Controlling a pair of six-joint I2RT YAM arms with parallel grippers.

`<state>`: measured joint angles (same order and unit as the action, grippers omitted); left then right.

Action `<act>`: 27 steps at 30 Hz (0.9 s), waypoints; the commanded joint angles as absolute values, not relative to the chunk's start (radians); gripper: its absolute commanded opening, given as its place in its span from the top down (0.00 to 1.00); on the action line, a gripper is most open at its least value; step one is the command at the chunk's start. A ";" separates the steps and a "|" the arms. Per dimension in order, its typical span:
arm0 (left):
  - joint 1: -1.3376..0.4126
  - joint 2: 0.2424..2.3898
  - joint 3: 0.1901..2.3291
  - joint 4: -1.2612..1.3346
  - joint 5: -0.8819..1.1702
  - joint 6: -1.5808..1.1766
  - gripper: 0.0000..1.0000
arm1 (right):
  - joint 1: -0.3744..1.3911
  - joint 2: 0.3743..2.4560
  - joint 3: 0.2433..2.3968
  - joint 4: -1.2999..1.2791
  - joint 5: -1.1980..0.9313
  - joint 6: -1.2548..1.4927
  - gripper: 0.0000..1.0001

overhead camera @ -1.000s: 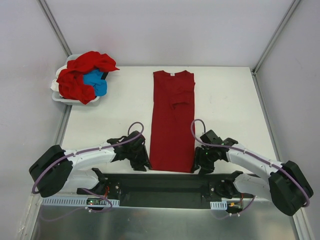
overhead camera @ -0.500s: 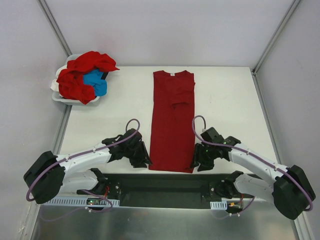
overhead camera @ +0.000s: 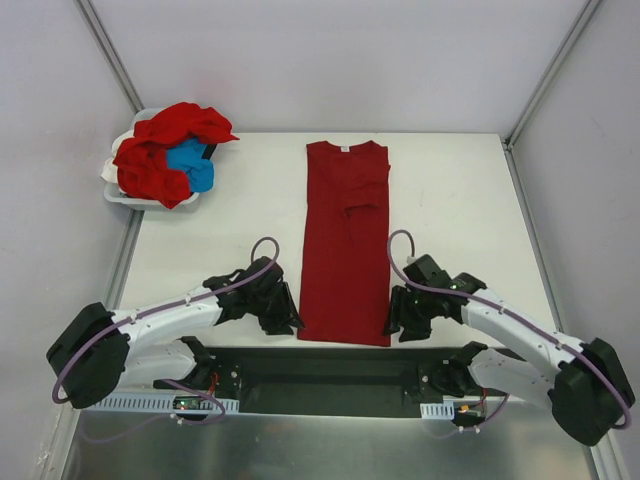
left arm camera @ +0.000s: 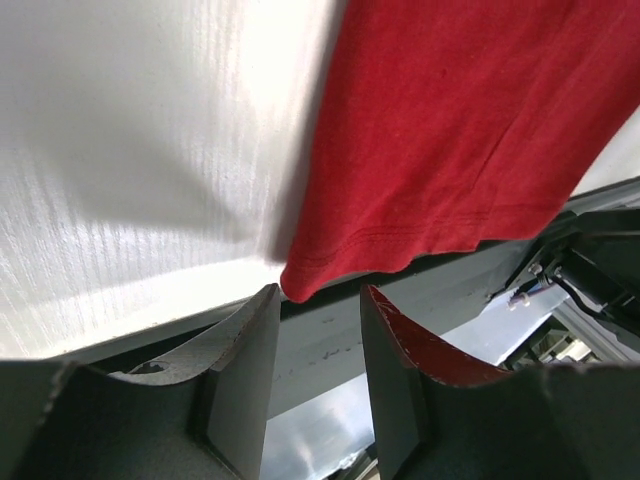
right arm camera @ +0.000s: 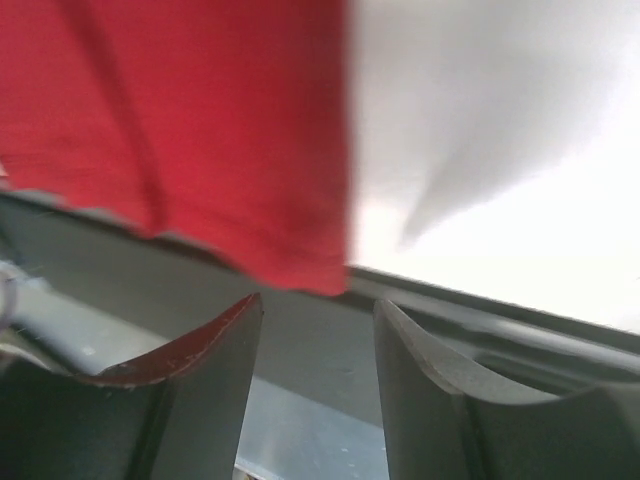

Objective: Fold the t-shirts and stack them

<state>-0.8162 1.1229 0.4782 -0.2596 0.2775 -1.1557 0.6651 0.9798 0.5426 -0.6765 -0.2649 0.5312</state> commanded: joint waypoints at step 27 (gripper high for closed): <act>-0.808 1.253 0.462 -0.183 0.293 -1.150 0.93 | 0.699 1.118 0.457 -0.511 -0.236 0.558 0.76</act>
<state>-0.8162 1.2419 0.4667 -0.2089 0.2779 -1.1400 0.6800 1.0939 0.4633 -0.5522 -0.2241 0.5346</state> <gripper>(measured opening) 0.133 0.321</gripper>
